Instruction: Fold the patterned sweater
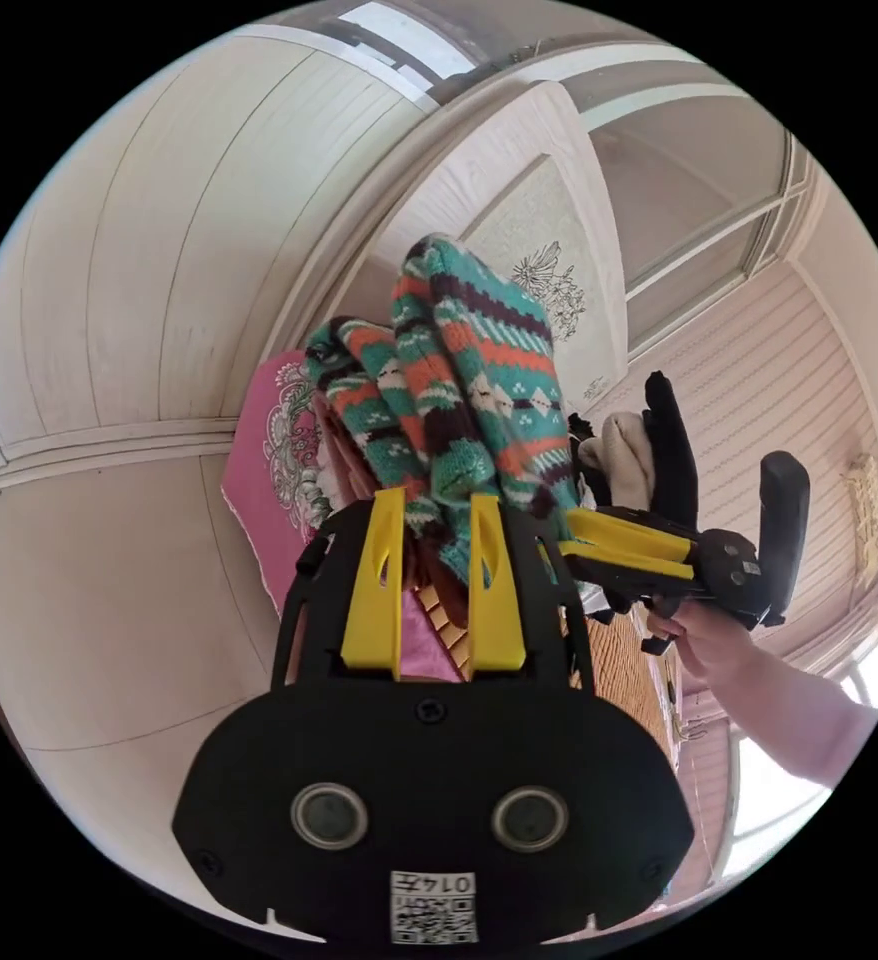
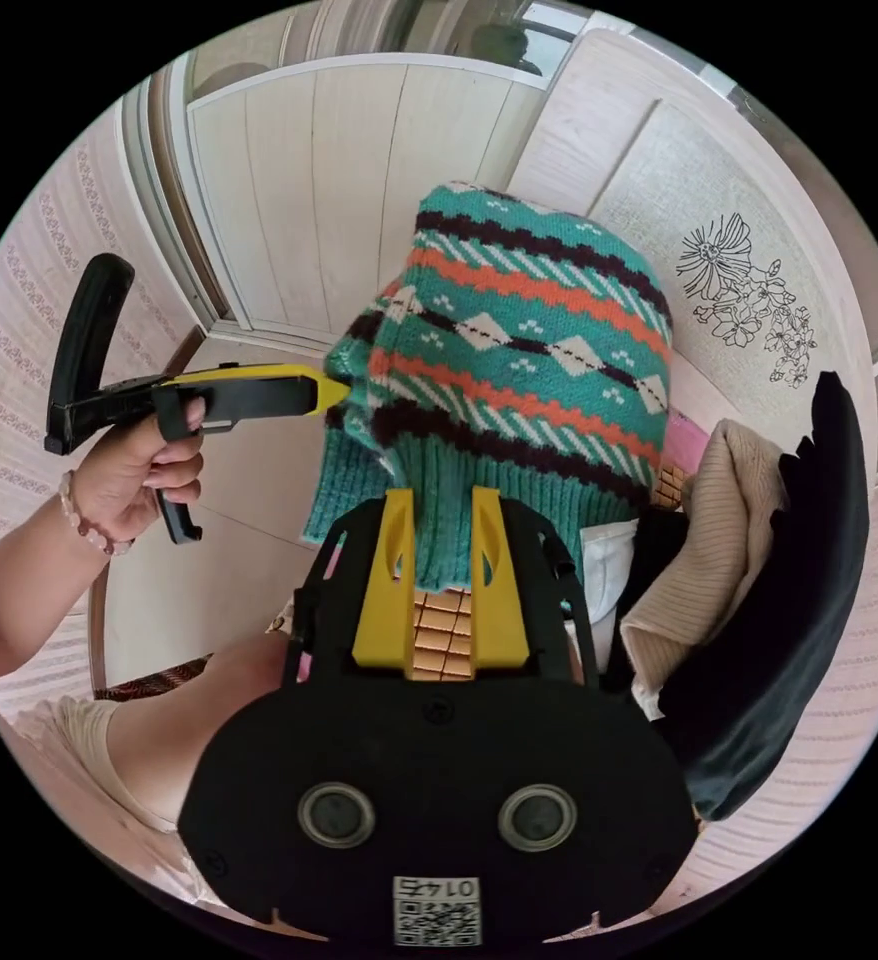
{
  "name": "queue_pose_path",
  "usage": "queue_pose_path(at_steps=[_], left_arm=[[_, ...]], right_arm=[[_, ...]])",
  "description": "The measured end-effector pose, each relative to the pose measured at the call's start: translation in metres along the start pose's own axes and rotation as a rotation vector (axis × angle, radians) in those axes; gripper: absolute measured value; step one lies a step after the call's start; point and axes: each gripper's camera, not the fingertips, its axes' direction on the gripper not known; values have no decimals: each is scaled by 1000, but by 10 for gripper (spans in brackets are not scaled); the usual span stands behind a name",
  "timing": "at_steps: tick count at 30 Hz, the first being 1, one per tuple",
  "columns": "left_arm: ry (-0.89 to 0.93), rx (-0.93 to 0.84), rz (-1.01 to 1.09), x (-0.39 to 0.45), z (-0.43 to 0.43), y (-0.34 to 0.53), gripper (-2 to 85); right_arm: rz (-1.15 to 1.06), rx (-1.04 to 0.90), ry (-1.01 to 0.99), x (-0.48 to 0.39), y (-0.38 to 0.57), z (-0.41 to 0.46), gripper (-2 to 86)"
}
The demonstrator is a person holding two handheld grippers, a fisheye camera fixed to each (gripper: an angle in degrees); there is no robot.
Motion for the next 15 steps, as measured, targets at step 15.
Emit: queue_pose_path(at_steps=[15], left_arm=[[148,-66,-72,49,-21,-10,17]], right_arm=[[267,437,-311,87,112,-148,17]])
